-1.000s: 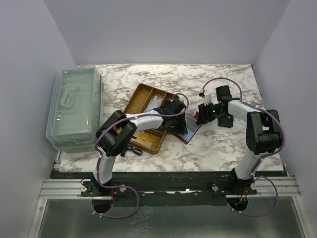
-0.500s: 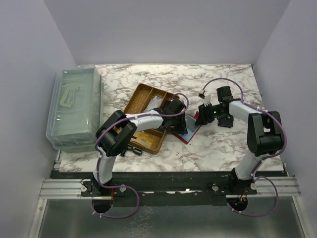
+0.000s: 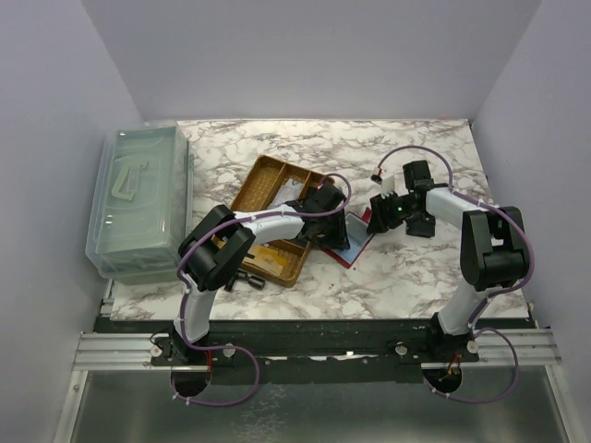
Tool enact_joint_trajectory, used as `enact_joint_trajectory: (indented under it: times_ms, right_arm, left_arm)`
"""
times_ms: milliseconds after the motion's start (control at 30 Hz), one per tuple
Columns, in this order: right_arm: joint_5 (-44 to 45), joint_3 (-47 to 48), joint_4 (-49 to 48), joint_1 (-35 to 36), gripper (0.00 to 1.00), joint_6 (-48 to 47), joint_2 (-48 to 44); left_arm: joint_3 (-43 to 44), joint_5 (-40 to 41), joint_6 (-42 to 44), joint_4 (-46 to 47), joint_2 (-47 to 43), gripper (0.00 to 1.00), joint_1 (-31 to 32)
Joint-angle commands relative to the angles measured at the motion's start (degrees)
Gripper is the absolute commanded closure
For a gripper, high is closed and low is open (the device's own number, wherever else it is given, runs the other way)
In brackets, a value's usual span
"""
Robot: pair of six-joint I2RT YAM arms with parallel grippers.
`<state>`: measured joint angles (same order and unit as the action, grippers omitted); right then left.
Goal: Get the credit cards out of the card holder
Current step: Remove the credit card from the card holder.
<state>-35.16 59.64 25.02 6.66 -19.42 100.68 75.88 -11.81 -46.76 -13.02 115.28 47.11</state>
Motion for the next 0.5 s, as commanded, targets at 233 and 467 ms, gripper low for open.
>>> enact_joint_trajectory:
  times_ms: [233,467]
  right_arm:
    - [-3.7,-0.2,1.2,-0.1,0.57,-1.8,0.3]
    - [-1.0,0.6,1.6,0.2,0.51,-1.7,1.9]
  left_arm:
    - [-1.8,0.0,0.8,-3.2,0.4,0.67,-0.8]
    - [-1.7,-0.4,0.9,-3.2,0.6,0.67,-1.0]
